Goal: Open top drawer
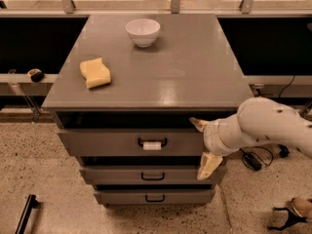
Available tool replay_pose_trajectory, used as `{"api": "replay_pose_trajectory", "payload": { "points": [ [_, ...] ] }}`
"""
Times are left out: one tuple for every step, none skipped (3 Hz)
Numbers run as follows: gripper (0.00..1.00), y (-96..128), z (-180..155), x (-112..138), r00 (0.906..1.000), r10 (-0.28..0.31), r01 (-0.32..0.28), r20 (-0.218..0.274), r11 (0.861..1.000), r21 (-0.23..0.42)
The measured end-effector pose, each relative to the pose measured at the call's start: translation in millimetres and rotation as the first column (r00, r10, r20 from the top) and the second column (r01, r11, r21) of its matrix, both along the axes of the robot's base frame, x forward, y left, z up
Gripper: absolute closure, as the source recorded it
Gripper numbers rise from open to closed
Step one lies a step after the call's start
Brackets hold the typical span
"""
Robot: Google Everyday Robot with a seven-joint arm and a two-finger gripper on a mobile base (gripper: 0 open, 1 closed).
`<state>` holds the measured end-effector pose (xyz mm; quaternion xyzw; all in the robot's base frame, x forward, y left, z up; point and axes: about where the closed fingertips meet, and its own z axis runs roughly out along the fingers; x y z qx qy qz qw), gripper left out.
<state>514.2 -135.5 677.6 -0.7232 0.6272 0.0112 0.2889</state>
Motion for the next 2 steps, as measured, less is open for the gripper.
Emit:
{"api": "replay_pose_trajectory", "payload": {
  "points": [
    [0.2, -2.8, -18.1, 3.2, 0.997, -0.02, 0.018, -0.074, 0.999, -0.032],
    [0.21, -4.0, -21.2, -2.2, 0.9952, -0.04, 0.035, -0.09, 0.998, -0.047]
  ]
}}
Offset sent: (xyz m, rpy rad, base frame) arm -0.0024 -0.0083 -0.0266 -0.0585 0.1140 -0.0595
